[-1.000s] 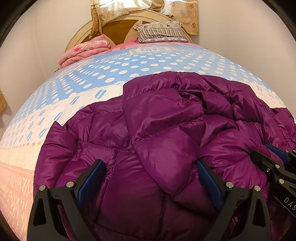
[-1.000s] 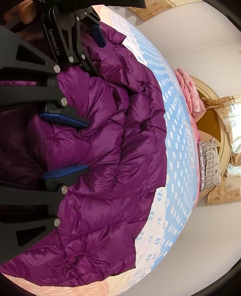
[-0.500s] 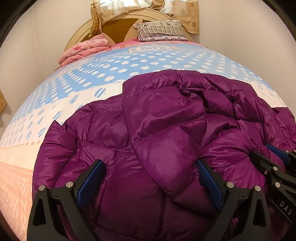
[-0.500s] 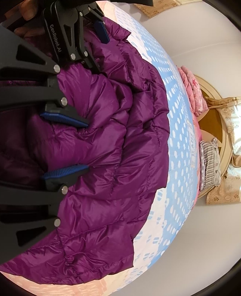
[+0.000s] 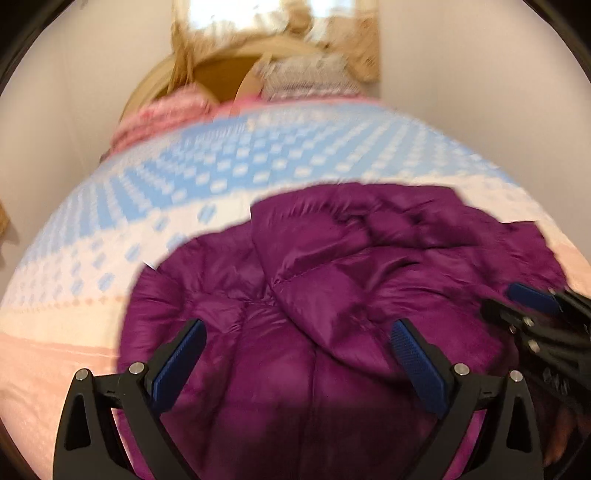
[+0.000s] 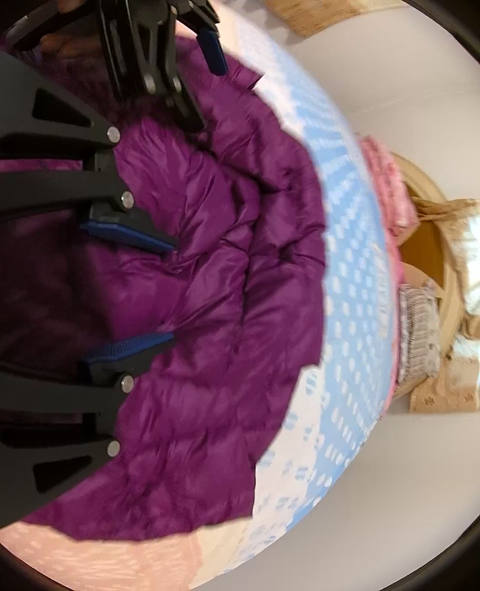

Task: Fold large clothes

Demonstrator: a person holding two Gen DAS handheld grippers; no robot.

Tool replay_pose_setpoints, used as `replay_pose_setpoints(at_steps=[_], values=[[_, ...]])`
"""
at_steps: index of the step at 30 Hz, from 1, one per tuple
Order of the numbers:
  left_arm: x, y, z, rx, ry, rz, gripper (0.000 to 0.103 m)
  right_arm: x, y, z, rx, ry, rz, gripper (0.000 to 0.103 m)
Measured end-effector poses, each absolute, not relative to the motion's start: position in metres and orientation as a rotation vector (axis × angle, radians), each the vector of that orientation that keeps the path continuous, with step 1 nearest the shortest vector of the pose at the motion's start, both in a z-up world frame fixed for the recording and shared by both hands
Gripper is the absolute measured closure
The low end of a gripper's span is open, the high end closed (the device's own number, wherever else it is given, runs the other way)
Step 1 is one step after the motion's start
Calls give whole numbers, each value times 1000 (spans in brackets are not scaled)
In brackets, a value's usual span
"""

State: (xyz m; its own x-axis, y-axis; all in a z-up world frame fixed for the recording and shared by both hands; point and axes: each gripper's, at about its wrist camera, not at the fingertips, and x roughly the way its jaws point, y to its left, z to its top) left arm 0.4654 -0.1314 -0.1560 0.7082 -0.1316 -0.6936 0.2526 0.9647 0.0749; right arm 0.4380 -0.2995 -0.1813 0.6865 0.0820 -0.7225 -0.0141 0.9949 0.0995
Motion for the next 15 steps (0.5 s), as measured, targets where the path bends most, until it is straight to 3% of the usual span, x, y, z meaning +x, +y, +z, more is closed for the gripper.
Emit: replay_pose_setpoints(at_steps=[5,15], values=[[411,-111,-154,235,732,-207,3,400,-311,-173,89,805,9,44],[334,-46,-184,153,798,-116,3,324,-317,-187,75,852,-41,42]])
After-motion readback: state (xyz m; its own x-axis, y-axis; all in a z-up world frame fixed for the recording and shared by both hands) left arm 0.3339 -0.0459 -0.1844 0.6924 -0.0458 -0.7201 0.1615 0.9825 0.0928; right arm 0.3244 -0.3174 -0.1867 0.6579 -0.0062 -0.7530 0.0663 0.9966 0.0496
